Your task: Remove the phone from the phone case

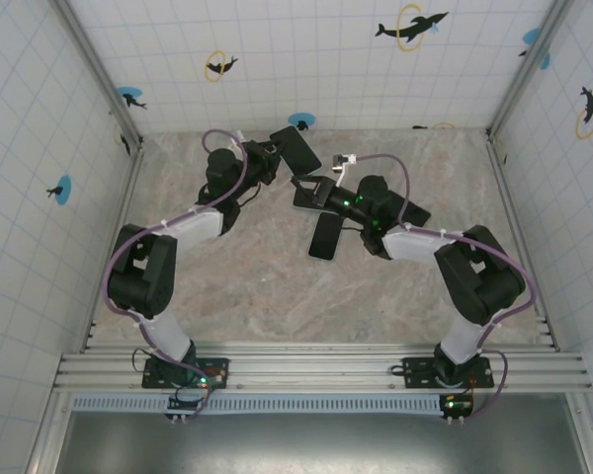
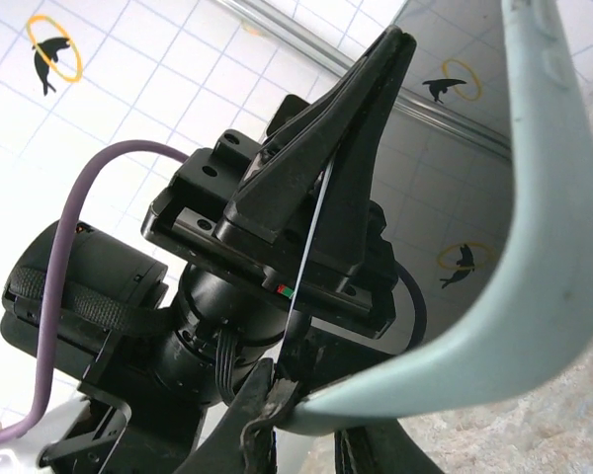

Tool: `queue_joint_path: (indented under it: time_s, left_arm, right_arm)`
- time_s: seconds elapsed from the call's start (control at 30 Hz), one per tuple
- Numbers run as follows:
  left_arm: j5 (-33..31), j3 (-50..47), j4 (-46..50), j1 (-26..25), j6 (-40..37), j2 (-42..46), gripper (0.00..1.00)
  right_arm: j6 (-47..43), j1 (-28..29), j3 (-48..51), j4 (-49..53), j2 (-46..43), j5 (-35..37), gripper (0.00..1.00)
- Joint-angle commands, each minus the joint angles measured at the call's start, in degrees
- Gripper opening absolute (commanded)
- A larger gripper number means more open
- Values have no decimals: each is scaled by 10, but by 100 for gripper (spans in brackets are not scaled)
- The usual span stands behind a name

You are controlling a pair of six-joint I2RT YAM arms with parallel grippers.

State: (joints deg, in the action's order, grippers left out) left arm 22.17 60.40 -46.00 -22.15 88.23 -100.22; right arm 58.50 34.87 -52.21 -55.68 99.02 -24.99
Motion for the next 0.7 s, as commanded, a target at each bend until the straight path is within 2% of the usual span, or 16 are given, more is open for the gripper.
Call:
queue_joint_path:
  time_s: [0.0, 0.53, 0.67]
  left_arm:
    - [23, -4, -62, -4, 34, 46, 0]
    - [33, 3, -67, -6, 47, 48, 0]
    - [38, 5, -42, -5, 11, 51, 0]
  right_arm:
    - [-74, -21, 9, 61, -9, 35, 11]
    - [-97, -36, 13, 84, -16, 35, 12]
    - [-99, -35, 8, 73, -20, 4, 18]
